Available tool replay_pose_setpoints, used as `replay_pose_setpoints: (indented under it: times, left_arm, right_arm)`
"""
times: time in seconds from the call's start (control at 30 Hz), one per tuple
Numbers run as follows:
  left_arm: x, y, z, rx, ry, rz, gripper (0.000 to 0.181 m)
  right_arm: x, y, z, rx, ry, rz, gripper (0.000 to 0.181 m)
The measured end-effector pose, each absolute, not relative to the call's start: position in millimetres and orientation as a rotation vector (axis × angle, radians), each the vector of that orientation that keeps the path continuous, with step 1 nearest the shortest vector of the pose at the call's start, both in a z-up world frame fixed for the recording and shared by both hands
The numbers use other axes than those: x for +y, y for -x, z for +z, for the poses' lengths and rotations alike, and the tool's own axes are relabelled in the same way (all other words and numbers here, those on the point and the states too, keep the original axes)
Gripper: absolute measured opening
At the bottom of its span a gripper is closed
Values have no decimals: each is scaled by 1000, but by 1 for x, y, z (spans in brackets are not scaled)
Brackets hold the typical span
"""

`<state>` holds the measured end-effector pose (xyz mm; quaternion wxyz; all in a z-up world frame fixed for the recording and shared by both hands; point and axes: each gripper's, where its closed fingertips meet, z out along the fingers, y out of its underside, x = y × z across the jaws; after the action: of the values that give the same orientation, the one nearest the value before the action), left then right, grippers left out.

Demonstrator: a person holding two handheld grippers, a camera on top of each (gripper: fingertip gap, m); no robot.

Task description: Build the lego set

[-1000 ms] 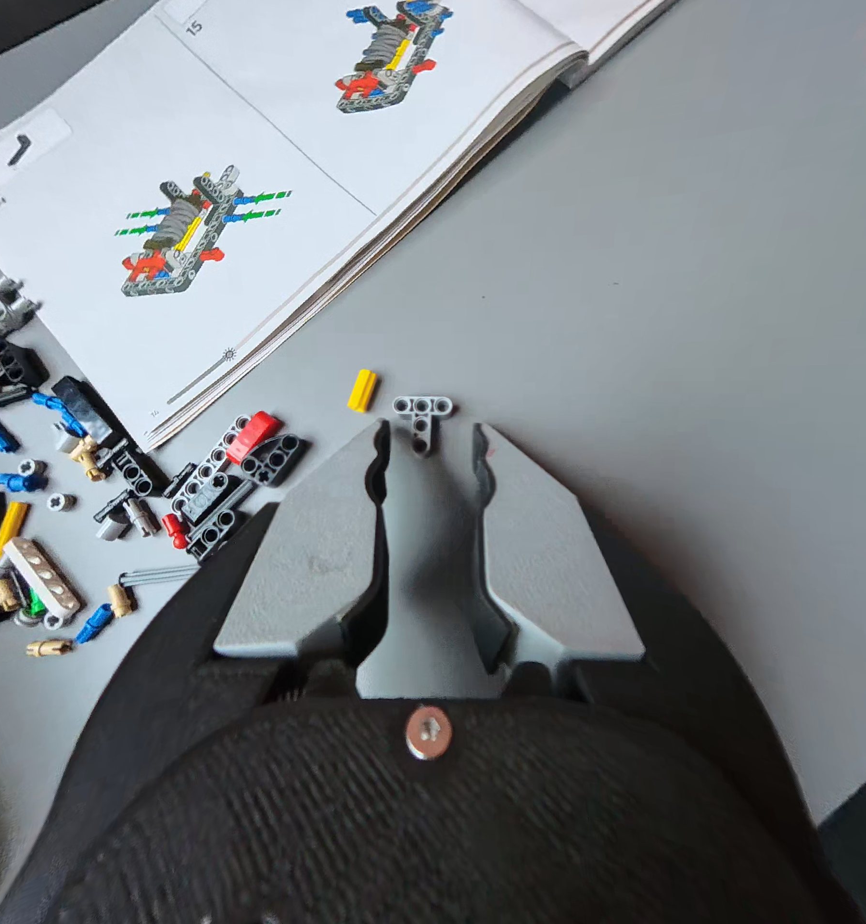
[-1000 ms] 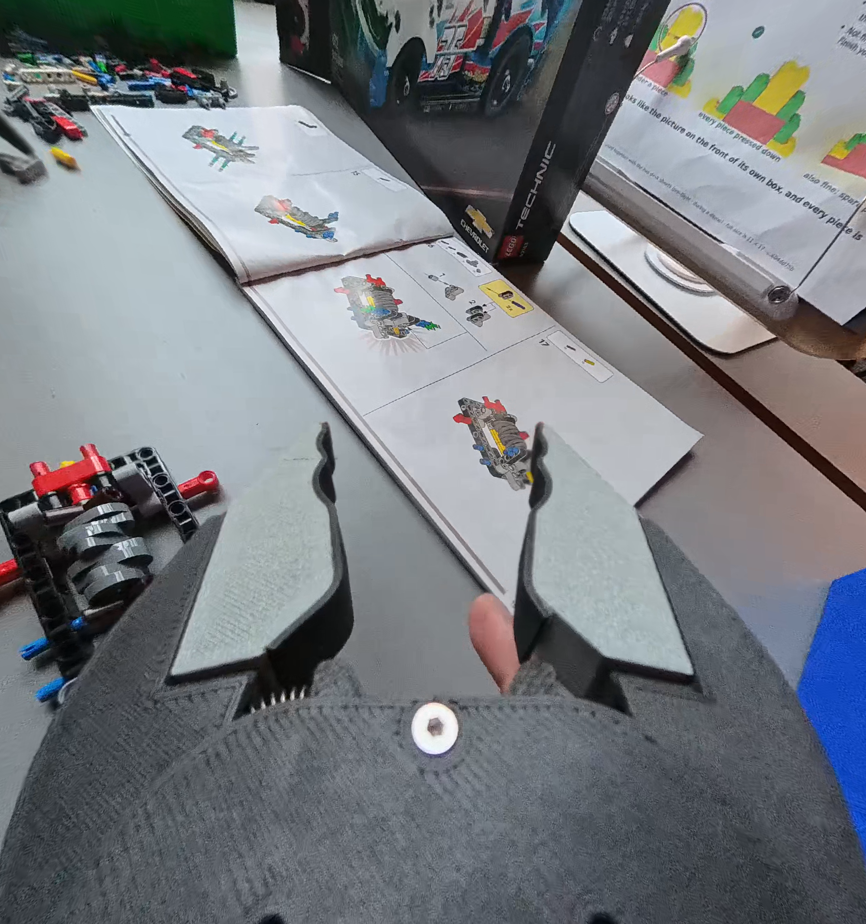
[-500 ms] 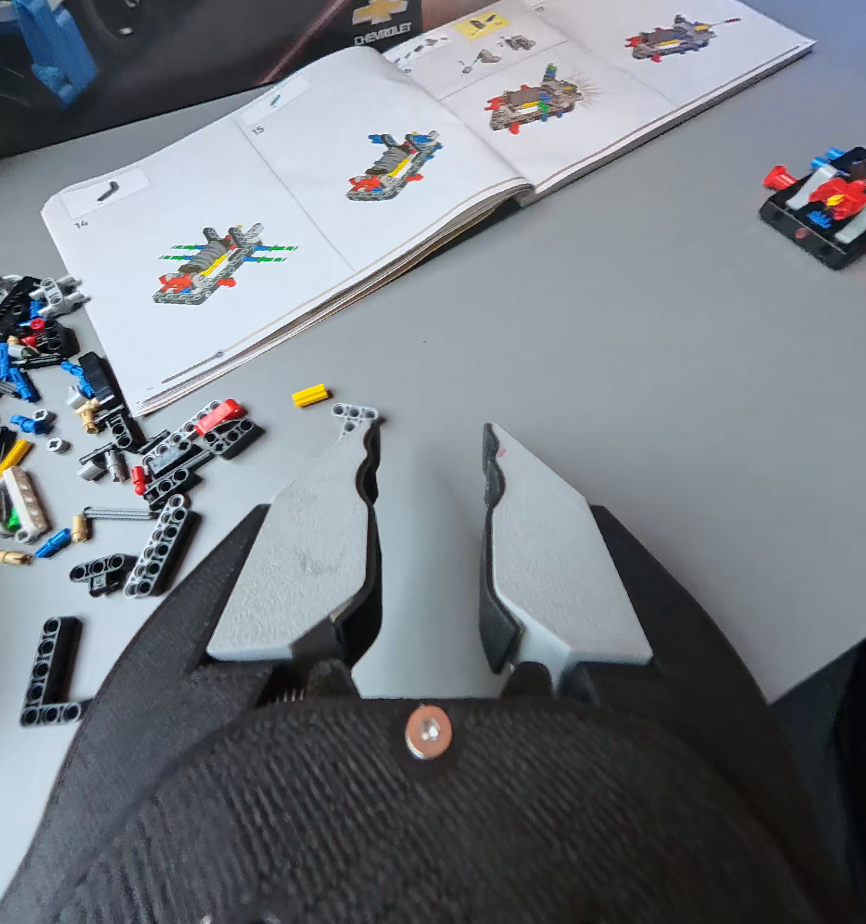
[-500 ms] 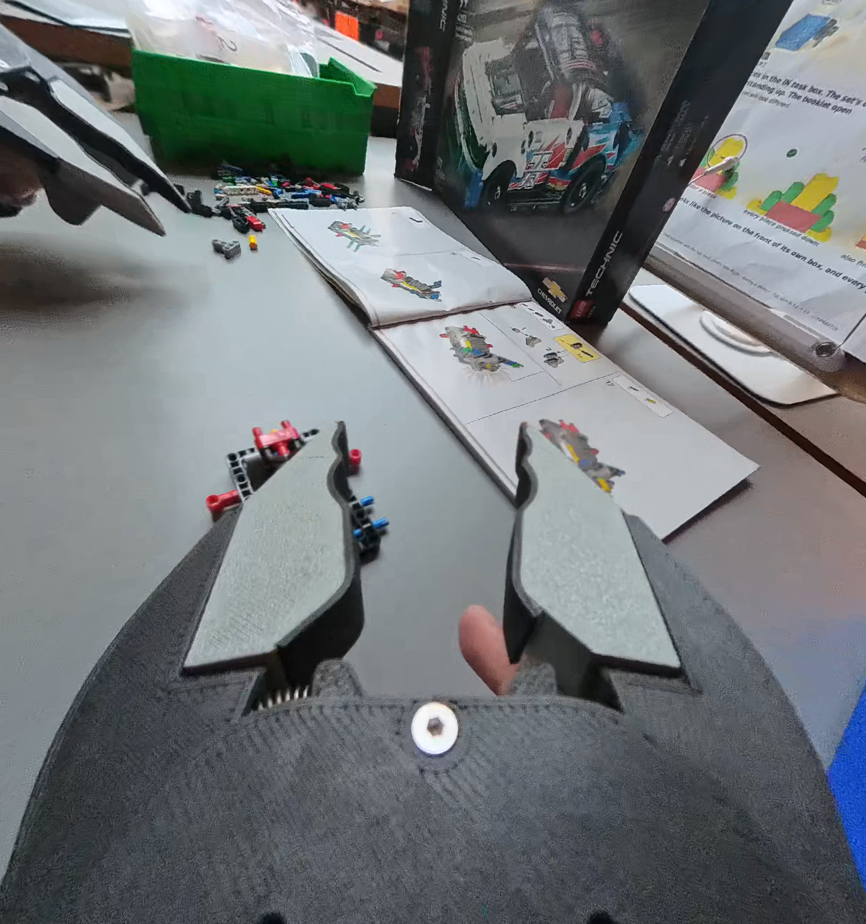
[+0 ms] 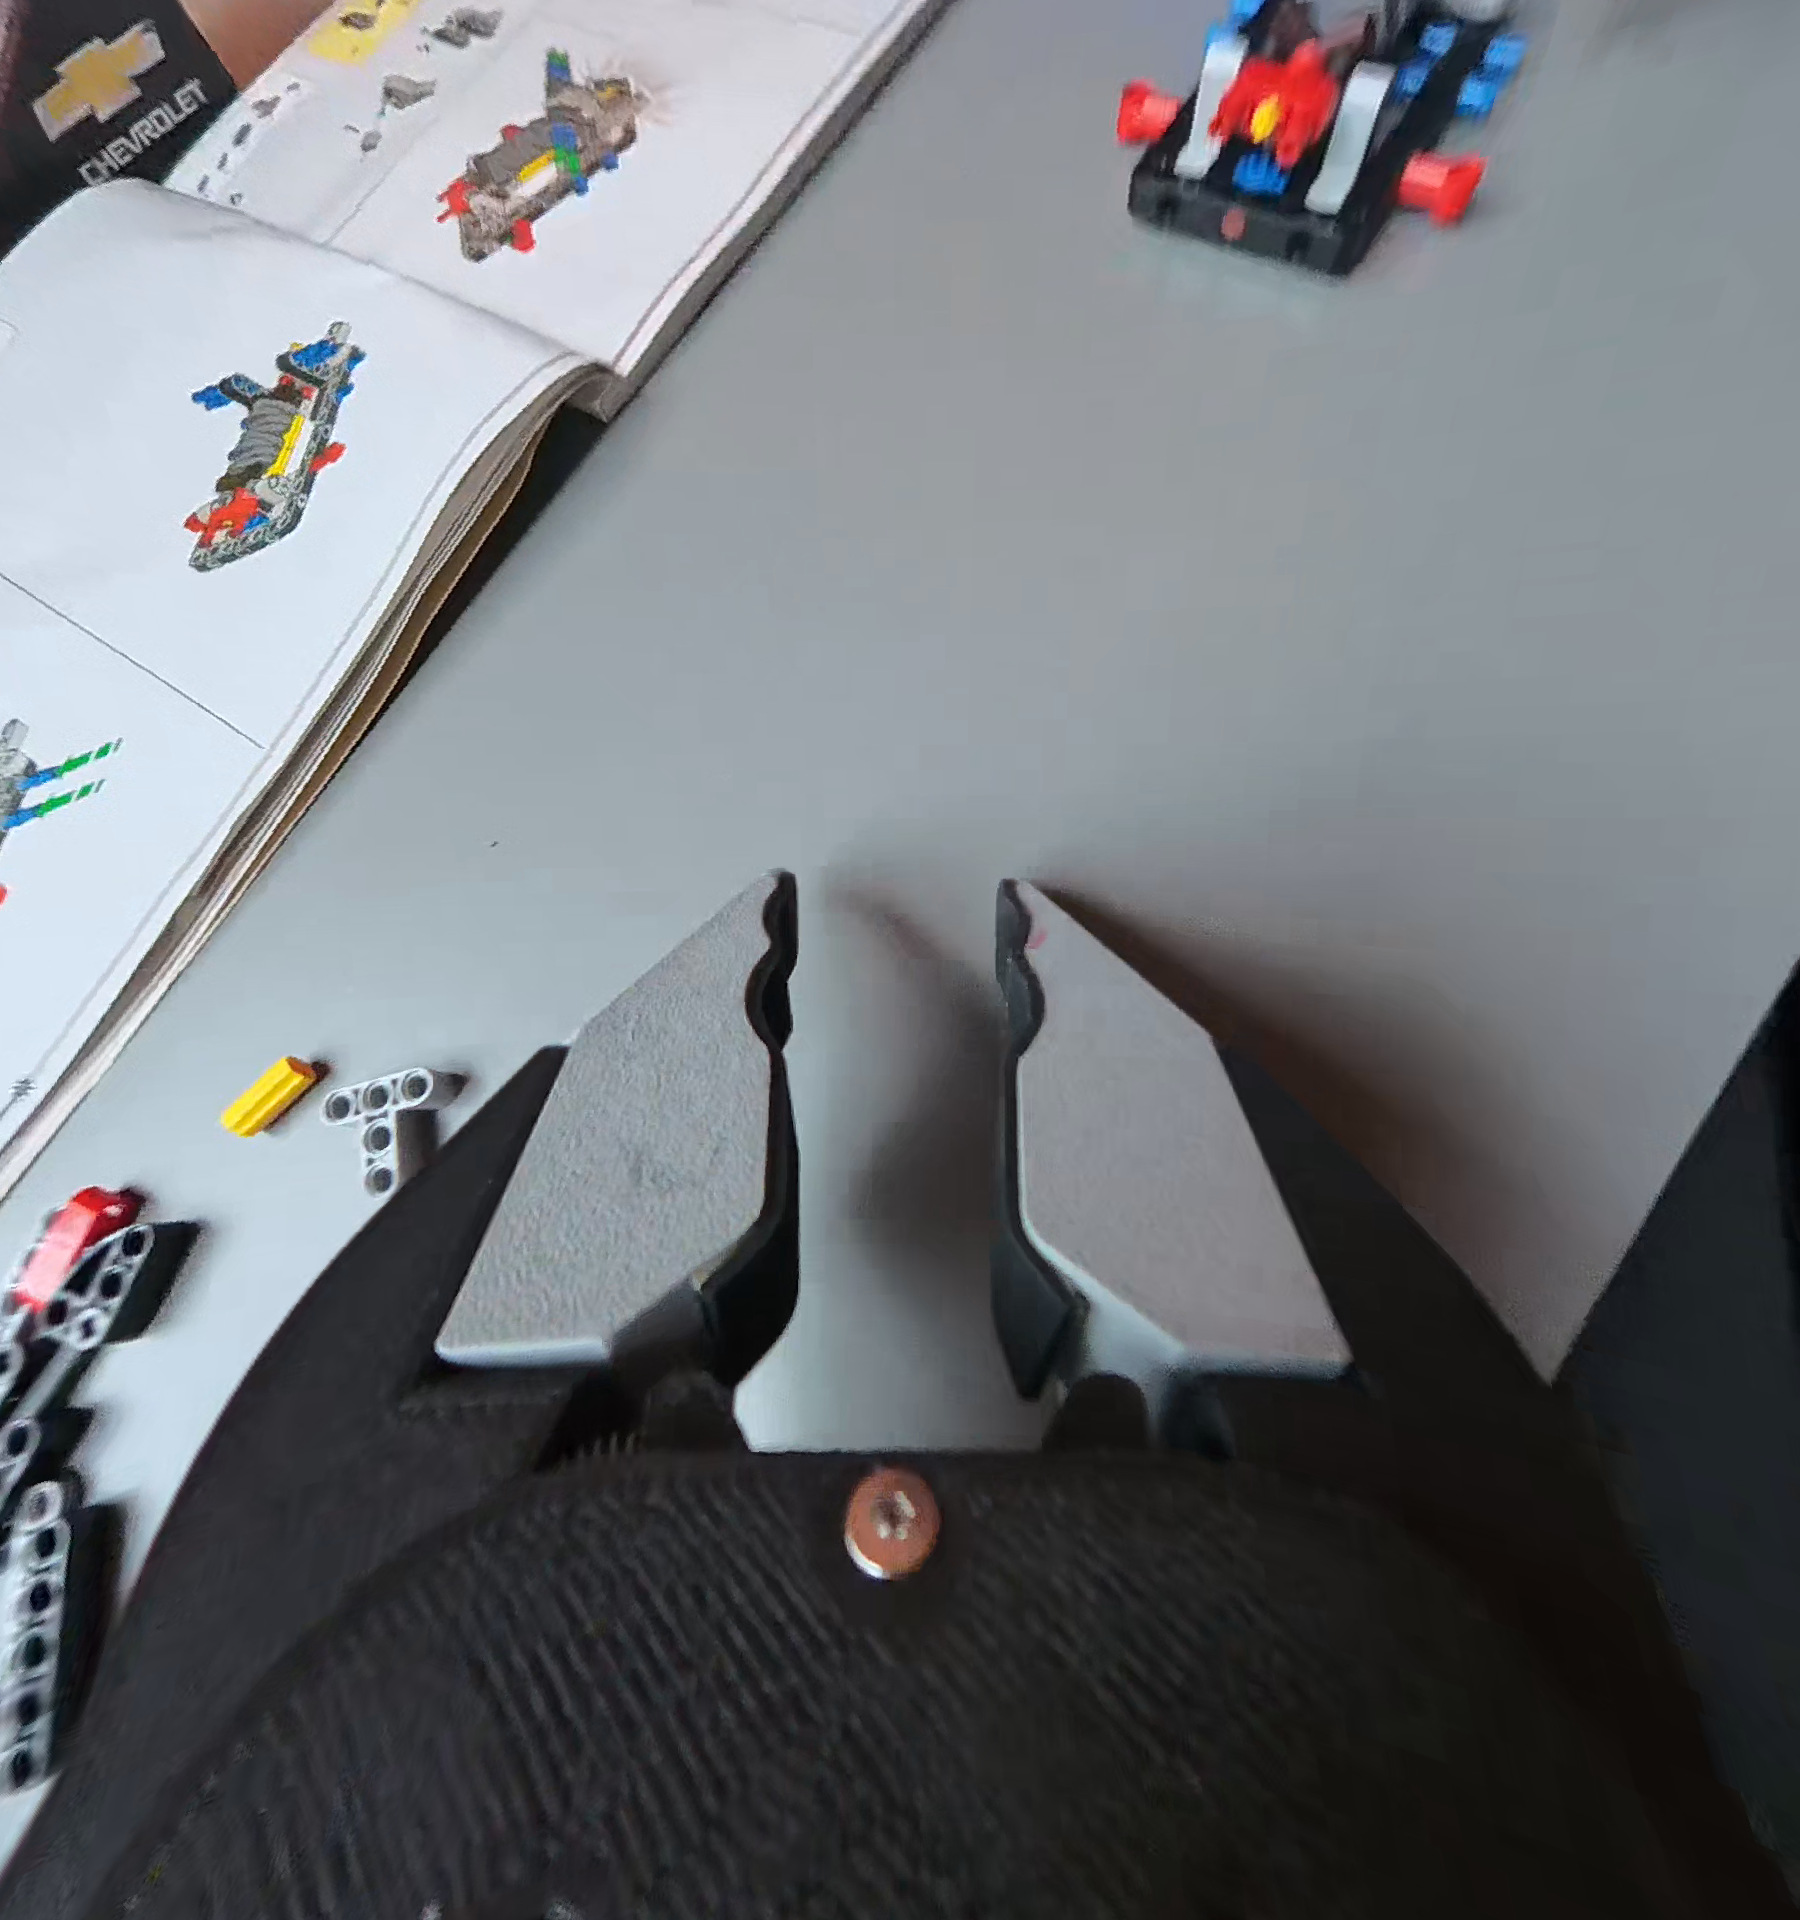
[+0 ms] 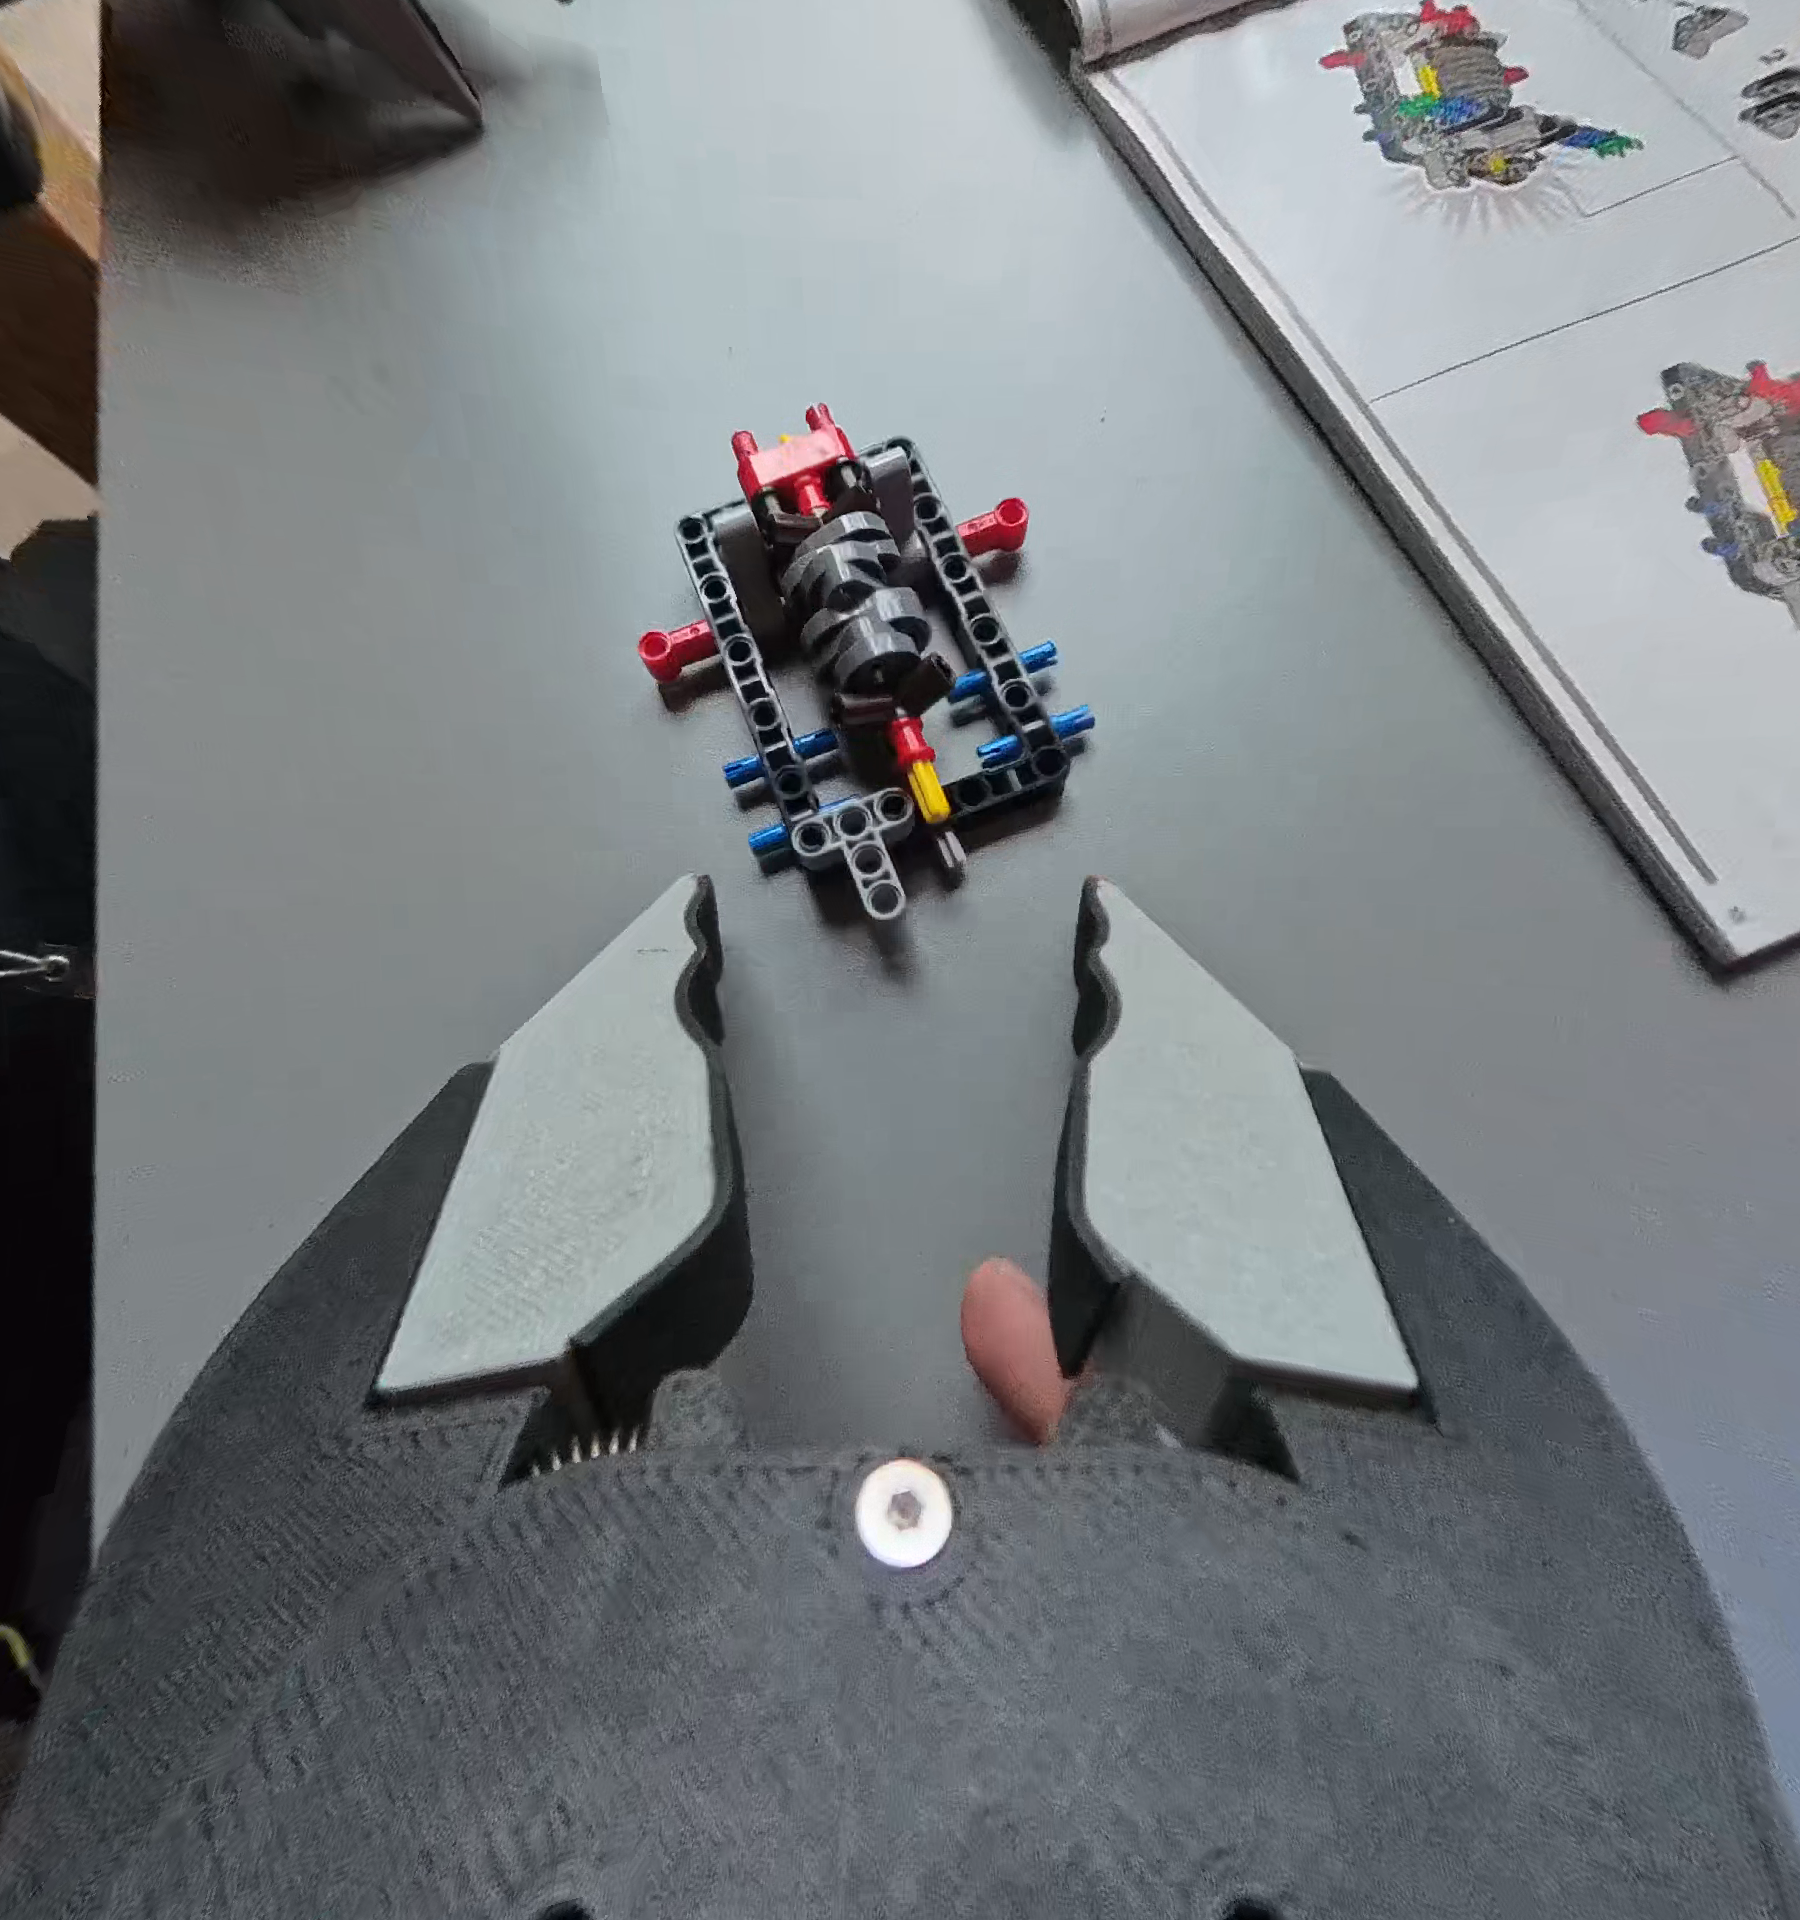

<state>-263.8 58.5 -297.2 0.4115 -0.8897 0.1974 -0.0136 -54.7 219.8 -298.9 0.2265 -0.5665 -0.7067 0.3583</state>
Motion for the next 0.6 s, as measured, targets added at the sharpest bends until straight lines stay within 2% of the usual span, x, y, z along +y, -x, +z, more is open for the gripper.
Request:
replay_pose_setpoints:
  times: [0.17, 0.33, 0.43, 0.6]
  left_arm:
    - [47, 280, -298, 633, 2192, 74, 26]
    - [48, 298, -292, 628, 2128, 223, 19]
    - [48, 300, -275, 583, 2025, 268, 6]
    - [50, 305, -271, 508, 2027, 189, 16]
  right_arm:
    - [216, 69, -304, -2063, 1505, 939, 54]
    - [199, 76, -302, -2060, 1502, 979, 60]
    - [199, 77, -283, -1962, 1500, 1084, 58]
    - [229, 73, -263, -1768, 1484, 1196, 61]
